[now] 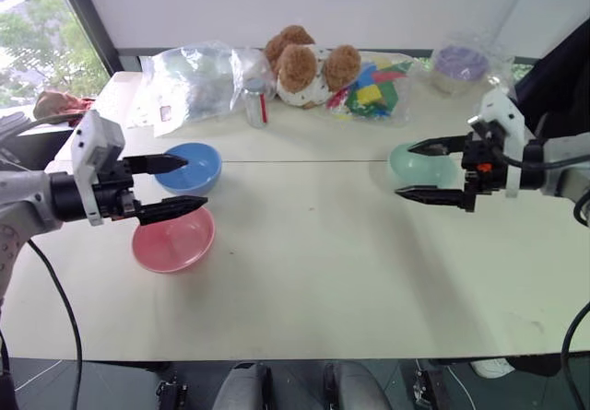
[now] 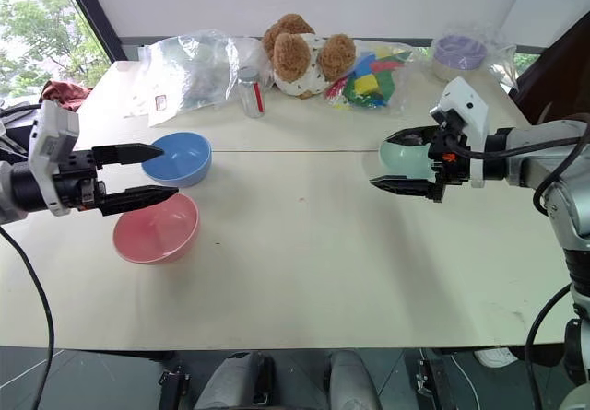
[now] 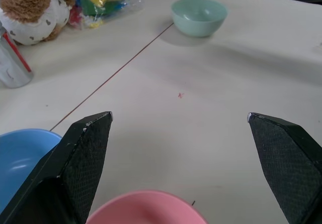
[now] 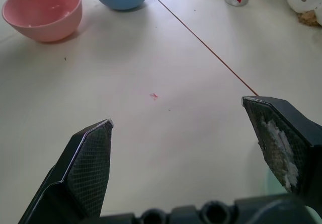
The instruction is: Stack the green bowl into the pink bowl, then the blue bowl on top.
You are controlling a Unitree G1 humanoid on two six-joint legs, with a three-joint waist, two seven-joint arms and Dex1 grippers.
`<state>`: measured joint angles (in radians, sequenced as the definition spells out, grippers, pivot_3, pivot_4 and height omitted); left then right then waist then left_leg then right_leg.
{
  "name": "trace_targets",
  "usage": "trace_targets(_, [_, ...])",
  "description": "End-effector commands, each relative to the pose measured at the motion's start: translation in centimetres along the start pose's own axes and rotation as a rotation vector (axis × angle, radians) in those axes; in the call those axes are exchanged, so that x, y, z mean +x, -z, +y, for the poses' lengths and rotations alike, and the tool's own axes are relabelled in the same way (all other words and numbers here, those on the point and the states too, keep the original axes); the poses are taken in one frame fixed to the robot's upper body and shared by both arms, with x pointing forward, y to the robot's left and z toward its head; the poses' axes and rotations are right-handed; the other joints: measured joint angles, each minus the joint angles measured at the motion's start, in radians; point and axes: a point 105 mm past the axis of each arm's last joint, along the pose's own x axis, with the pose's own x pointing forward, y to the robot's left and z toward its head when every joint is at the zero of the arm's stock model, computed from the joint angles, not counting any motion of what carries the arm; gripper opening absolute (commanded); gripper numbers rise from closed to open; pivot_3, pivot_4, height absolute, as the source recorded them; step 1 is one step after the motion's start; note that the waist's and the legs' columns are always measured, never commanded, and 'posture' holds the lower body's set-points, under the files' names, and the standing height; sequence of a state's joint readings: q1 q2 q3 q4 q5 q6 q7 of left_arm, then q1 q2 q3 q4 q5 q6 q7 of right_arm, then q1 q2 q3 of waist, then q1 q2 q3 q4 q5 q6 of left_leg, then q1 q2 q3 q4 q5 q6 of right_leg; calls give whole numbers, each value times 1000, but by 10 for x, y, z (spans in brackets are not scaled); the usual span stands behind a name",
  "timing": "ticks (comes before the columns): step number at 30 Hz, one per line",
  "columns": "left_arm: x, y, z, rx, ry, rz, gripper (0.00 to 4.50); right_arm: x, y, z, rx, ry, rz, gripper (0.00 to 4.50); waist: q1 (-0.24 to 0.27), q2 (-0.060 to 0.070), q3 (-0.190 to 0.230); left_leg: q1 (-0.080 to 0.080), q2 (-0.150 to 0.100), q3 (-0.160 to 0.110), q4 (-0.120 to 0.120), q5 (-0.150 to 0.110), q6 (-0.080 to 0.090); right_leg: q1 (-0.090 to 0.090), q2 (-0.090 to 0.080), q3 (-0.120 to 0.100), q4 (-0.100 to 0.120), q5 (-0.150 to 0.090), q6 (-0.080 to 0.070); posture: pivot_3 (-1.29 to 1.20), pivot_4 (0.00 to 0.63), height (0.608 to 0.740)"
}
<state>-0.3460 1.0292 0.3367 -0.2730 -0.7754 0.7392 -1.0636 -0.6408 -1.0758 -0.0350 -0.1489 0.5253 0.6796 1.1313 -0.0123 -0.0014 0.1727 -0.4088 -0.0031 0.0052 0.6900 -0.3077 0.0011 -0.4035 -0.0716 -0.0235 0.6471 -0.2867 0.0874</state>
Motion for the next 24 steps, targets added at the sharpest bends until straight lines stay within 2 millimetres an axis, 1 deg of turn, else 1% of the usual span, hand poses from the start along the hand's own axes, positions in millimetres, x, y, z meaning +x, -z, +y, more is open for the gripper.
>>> trace_targets(1, [-6,-9,2,46,-35,-21,4448,-2,-10,-3,-46,6,-20,4500,0,0,0,0,0,0,0,0,0,0,0,0,0,0,0,0,150,740])
trace_targets(5, [-6,-12,1,37,-32,-36,4448,-1,-10,-3,-47,2,-21,4500,0,0,0,0,0,0,-1,0,0,0,0,0,0,0,0,0,150,740])
trace_targets(13, [-10,-10,1,42,-42,-19,4448,4,-10,-5,-45,7,-26,4500,-1,0,0,0,0,1,-1,1,-1,-1,0,0,0,0,0,0,150,740])
trace_targets(24, [-10,-9,1,59,-25,-6,4448,4,-11,-4,-45,4,-33,4500,0,0,0,0,0,1,-2,1,-1,-1,0,0,0,0,0,0,150,740])
